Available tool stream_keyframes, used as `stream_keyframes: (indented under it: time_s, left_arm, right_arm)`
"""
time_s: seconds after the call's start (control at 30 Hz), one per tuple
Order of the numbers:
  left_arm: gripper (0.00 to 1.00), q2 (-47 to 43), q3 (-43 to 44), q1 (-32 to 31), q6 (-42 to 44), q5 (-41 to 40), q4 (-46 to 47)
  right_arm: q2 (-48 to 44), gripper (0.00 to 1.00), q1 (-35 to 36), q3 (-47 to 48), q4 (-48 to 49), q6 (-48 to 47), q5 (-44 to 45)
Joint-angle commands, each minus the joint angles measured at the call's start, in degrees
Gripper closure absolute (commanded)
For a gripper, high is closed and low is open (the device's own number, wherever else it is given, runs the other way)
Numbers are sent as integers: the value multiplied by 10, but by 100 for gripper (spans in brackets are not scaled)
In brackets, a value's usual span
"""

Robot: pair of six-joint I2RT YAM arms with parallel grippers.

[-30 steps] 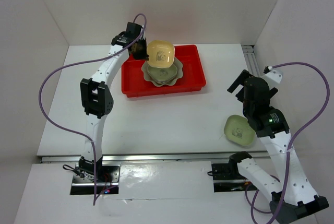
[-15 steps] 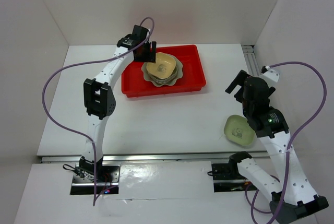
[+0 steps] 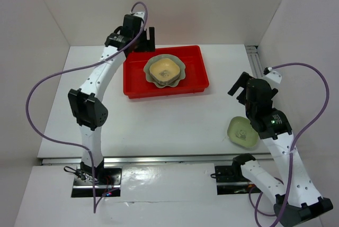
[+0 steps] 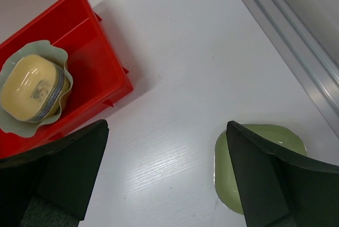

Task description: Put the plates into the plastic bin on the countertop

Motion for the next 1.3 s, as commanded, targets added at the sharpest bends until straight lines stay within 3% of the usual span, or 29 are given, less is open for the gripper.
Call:
stream_keyframes:
  time_s: [0.0, 0.23, 0.4, 0.63, 0.73, 0.87, 0.97, 1.27]
  left_arm:
    - [8, -34, 8, -16, -4, 21, 11]
    - [7, -102, -225, -146, -58, 95, 120]
    - [7, -96, -300, -211, -181, 108, 178]
    - [7, -89, -376, -325, -357, 78, 246]
    - [7, -75, -405, -377, -425, 64, 318]
    - [3, -18, -373, -430, -488, 23, 331]
    - [3, 61, -291, -449, -507, 18, 307]
    - [10, 173, -153, -449, -472, -7, 304]
  right_arm:
    - [-13, 1, -4, 10, 16, -8, 2]
    - [-64, 1, -4, 45, 23, -8, -24]
    - [-70, 1, -4, 110, 9, -32, -24]
    - [-82, 1, -10, 167, 47, -61, -90]
    - [-71, 1, -16, 188, 61, -66, -138]
    - [-65, 1, -28, 212, 61, -66, -165]
    - [-60, 1, -33, 223, 67, -73, -172]
    - [-60, 1, -38, 256, 56, -78, -189]
